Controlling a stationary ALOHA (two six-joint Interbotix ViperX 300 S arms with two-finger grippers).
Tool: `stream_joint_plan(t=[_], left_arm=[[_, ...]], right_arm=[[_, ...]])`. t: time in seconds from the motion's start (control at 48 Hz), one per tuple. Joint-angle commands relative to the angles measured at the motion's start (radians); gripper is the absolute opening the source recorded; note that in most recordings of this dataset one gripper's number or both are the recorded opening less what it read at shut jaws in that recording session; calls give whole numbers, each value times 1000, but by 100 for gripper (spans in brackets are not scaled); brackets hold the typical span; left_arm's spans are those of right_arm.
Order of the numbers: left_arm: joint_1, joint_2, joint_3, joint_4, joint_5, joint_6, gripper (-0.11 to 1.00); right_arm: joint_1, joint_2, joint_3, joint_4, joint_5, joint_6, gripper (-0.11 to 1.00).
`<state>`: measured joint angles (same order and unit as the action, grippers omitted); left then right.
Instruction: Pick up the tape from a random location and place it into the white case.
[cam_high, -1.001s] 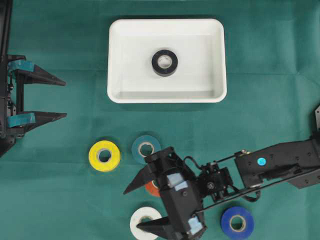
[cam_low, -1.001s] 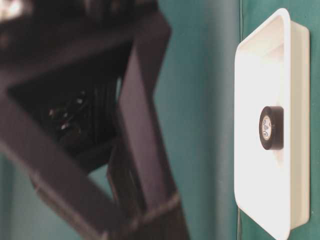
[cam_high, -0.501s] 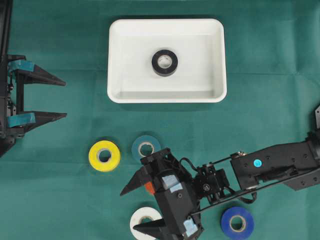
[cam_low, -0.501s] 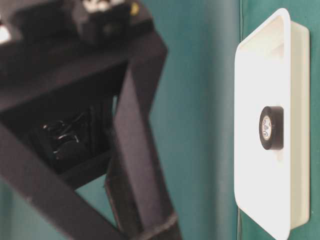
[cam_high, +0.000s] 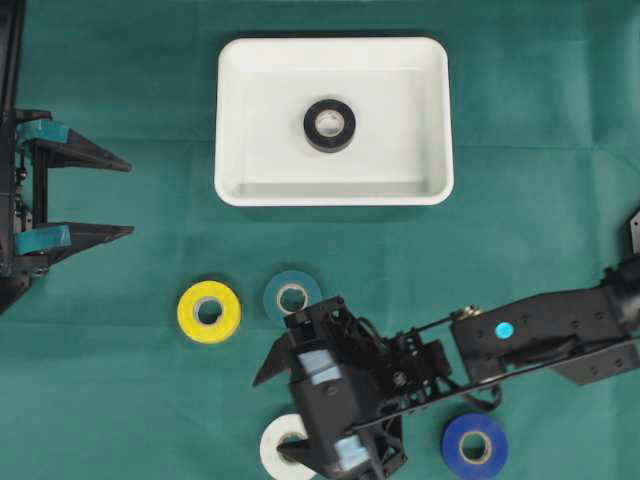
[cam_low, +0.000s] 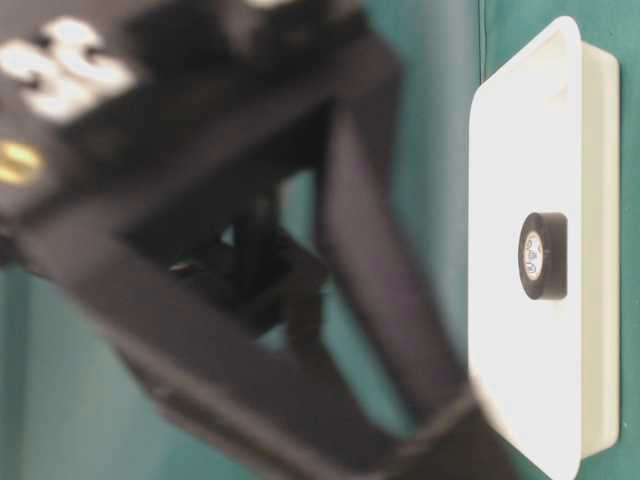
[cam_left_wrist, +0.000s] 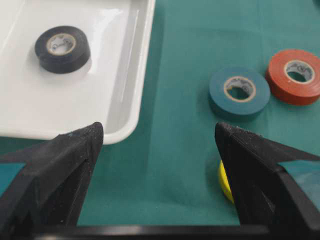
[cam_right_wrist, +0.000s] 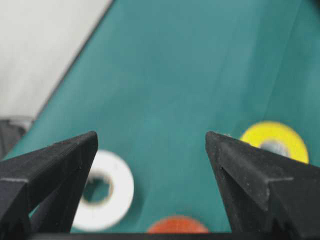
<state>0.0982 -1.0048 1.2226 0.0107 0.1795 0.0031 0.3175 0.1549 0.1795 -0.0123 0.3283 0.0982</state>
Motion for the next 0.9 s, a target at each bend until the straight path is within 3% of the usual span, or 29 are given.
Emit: stream_joint_plan(t=[0.0,0.271,0.876], left_arm=[[2,6,-14,-3,-5,2,90],[2,6,-12,-3,-3,2,90],[2,6,-14,-3,-5,2,90]], right_arm=[[3,2,-61,2,87,8,90],[8,58,-158,2,273,11,90],[17,71,-167,2,276,11,90]])
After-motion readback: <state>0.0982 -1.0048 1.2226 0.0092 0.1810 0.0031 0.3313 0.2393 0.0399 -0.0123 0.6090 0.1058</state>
